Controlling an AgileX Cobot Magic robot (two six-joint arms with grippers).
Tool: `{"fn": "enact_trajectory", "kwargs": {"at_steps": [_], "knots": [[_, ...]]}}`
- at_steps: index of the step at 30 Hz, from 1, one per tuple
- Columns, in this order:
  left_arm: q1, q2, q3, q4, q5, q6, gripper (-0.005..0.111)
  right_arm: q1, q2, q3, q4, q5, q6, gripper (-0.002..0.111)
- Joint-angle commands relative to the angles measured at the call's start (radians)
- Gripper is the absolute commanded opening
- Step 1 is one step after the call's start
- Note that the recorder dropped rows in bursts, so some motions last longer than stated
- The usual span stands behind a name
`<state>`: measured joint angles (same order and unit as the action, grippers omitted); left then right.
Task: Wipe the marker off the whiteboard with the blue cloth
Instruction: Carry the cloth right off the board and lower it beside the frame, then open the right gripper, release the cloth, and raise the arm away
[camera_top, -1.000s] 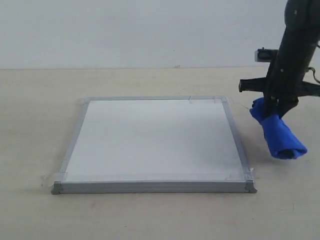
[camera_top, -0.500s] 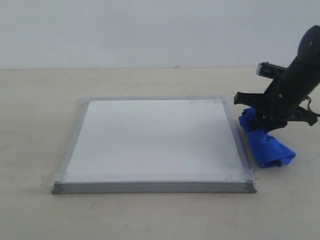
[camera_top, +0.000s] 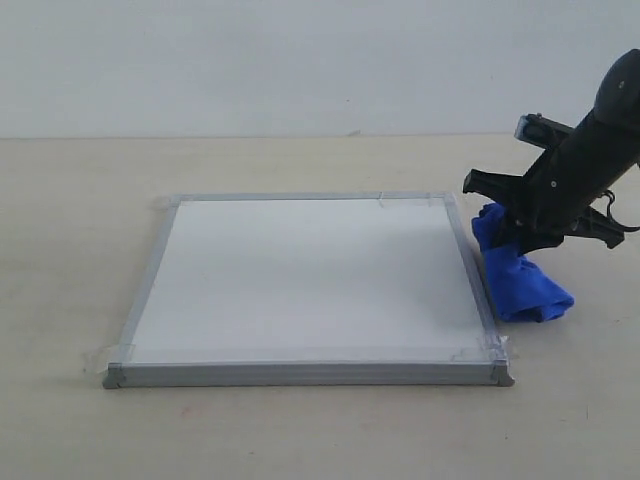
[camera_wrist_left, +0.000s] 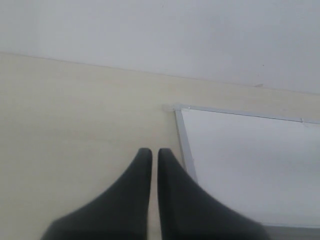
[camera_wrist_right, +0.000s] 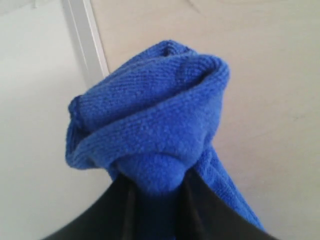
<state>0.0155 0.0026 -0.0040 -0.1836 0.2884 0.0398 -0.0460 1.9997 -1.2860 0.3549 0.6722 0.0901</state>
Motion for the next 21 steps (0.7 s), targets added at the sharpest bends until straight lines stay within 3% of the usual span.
{"fn": "enact_trajectory", "kwargs": {"at_steps": [1, 2, 6, 9, 19, 21], "knots": [[0.003, -0.003, 0.004, 0.003, 0.001, 0.006, 0.004, -0.003, -0.014, 0.002, -0.017, -0.003, 0.004, 0.005], [0.003, -0.003, 0.004, 0.003, 0.001, 0.006, 0.004, -0.003, -0.014, 0.002, -0.028, -0.003, 0.004, 0.009], [0.003, -0.003, 0.004, 0.003, 0.001, 0.006, 0.004, -0.003, -0.014, 0.002, -0.051, -0.003, 0.007, 0.044], [0.003, -0.003, 0.004, 0.003, 0.001, 0.006, 0.004, -0.003, -0.014, 0.002, -0.051, -0.005, 0.012, 0.065], [0.003, -0.003, 0.004, 0.003, 0.001, 0.006, 0.004, -0.003, -0.101, -0.096, -0.048, 0.184, -0.021, 0.067], [0.003, -0.003, 0.004, 0.003, 0.001, 0.006, 0.004, -0.003, -0.174, -0.120, -0.048, 0.195, -0.074, 0.054]]}}
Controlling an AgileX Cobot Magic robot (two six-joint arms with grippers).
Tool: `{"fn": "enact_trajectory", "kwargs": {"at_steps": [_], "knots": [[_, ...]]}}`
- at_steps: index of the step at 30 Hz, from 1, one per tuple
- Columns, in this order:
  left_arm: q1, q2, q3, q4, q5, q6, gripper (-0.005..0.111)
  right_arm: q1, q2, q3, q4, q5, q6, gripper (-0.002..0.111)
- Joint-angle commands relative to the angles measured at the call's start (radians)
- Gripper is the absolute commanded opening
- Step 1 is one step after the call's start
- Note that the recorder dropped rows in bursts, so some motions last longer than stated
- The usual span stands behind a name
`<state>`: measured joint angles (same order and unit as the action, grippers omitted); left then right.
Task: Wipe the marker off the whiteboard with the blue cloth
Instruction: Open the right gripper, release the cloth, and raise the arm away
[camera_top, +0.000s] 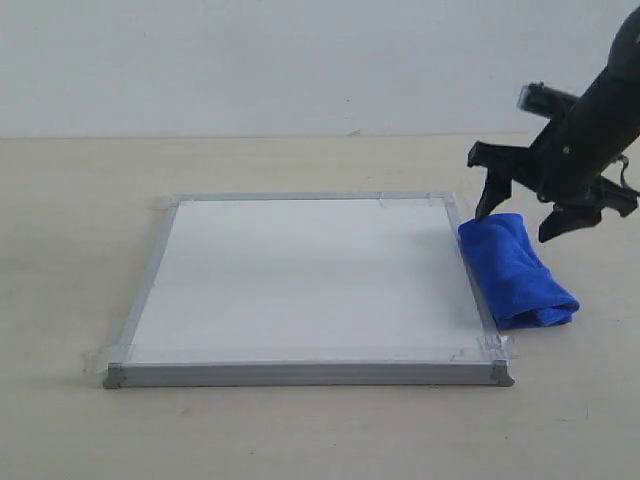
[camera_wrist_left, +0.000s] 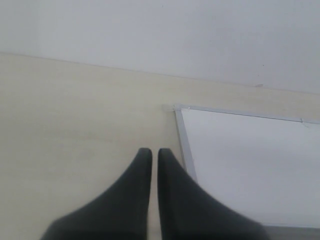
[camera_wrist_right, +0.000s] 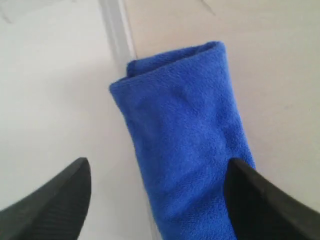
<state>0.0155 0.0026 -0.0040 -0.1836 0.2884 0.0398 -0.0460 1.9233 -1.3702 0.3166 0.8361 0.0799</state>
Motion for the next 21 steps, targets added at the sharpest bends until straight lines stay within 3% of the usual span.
{"fn": "enact_trajectory", "kwargs": {"at_steps": [1, 3, 4, 9, 17, 21], "knots": [[0.003, -0.003, 0.004, 0.003, 0.001, 0.006, 0.004, -0.003, -0.129, -0.038, -0.012, 0.030, -0.087, 0.046], [0.003, -0.003, 0.004, 0.003, 0.001, 0.006, 0.004, -0.003, -0.224, -0.038, -0.025, 0.051, -0.112, 0.019], [0.003, -0.003, 0.004, 0.003, 0.001, 0.006, 0.004, -0.003, -0.271, -0.038, -0.032, 0.090, -0.128, 0.000], [0.003, -0.003, 0.004, 0.003, 0.001, 0.006, 0.004, -0.003, -0.421, 0.043, -0.038, 0.187, -0.191, 0.000], [0.003, -0.003, 0.004, 0.003, 0.001, 0.006, 0.004, -0.003, -0.684, 0.421, 0.021, -0.074, -0.244, 0.000], [0.003, -0.003, 0.004, 0.003, 0.001, 0.006, 0.004, -0.003, -0.770, 0.502, 0.021, -0.084, -0.238, 0.000]]}}
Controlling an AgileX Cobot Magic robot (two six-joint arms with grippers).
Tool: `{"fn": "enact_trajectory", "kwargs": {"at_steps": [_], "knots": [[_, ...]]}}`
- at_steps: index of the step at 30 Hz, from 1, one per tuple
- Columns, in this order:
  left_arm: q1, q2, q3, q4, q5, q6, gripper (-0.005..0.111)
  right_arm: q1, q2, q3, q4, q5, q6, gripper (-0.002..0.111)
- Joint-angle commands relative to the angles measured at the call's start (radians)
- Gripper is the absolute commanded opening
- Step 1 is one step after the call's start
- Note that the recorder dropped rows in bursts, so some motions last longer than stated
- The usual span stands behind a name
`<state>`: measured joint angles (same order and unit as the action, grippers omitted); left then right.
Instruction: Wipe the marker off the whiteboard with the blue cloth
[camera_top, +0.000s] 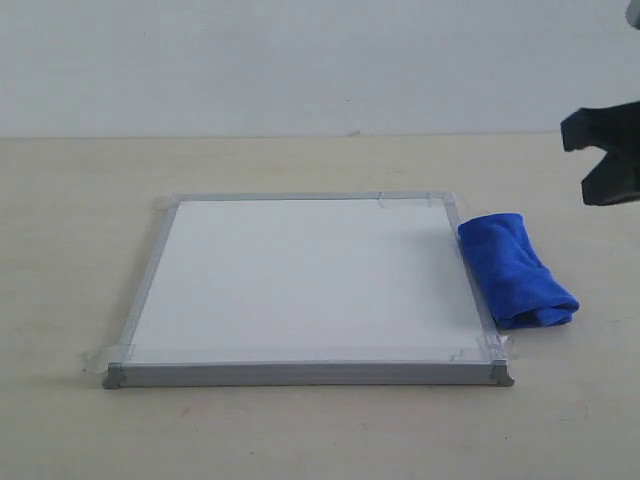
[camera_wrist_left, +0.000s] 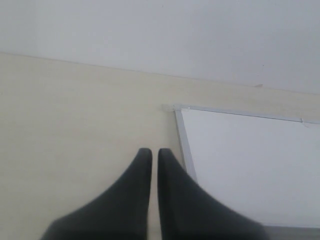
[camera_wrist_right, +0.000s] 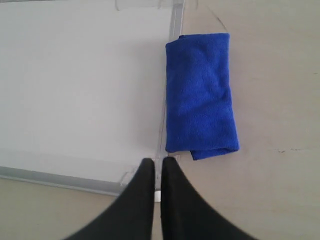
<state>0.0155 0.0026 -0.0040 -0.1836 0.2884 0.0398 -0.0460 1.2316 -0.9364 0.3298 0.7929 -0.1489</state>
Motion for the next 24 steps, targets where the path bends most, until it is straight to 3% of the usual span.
{"fn": "enact_trajectory", "kwargs": {"at_steps": [1, 16, 24], "knots": [[0.003, -0.003, 0.004, 0.003, 0.001, 0.006, 0.004, -0.003, -0.091, 0.076, 0.008, -0.040, -0.009, 0.000], [0.003, -0.003, 0.004, 0.003, 0.001, 0.006, 0.004, -0.003, -0.171, 0.076, 0.019, -0.088, -0.016, 0.000], [0.003, -0.003, 0.004, 0.003, 0.001, 0.006, 0.004, -0.003, -0.510, 0.261, 0.013, -0.395, -0.122, 0.000]]}}
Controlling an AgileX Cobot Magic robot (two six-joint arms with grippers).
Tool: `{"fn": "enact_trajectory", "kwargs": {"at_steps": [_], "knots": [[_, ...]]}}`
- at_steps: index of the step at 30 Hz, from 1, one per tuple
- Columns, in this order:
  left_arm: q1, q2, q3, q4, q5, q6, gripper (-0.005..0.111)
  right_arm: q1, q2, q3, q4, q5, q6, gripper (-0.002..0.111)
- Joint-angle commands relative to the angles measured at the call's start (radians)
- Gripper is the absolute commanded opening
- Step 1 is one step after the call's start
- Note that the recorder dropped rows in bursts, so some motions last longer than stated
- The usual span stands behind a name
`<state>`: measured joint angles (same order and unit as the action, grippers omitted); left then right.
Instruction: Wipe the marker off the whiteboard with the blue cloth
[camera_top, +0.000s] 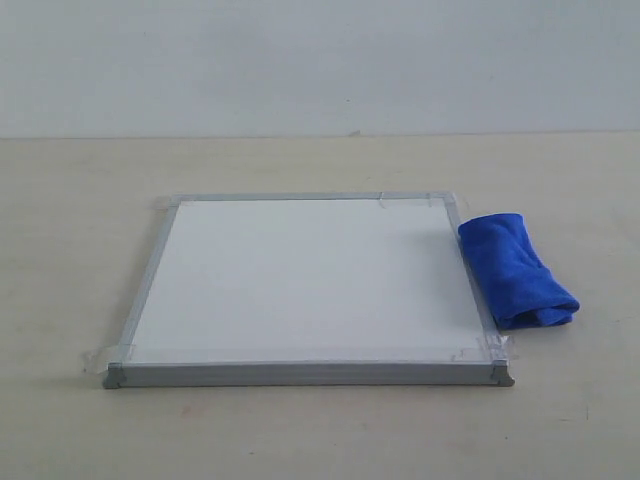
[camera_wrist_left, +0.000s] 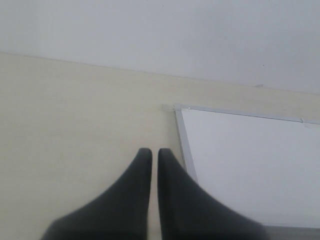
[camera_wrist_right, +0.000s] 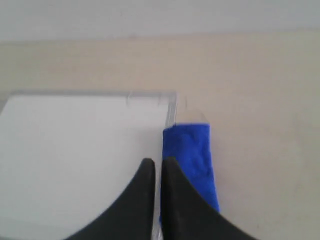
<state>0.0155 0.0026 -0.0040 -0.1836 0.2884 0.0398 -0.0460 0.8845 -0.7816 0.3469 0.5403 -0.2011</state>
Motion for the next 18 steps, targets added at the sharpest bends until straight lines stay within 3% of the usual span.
{"fn": "enact_trajectory", "kwargs": {"at_steps": [1, 11, 18], "knots": [[0.003, -0.003, 0.004, 0.003, 0.001, 0.006, 0.004, -0.003, -0.211, 0.143, -0.004, -0.175, -0.090, 0.000], [0.003, -0.003, 0.004, 0.003, 0.001, 0.006, 0.004, -0.003, -0.542, 0.524, -0.004, -0.486, -0.153, 0.000], [0.003, -0.003, 0.004, 0.003, 0.001, 0.006, 0.004, -0.003, -0.626, 0.693, -0.004, -0.540, -0.153, 0.000]]}}
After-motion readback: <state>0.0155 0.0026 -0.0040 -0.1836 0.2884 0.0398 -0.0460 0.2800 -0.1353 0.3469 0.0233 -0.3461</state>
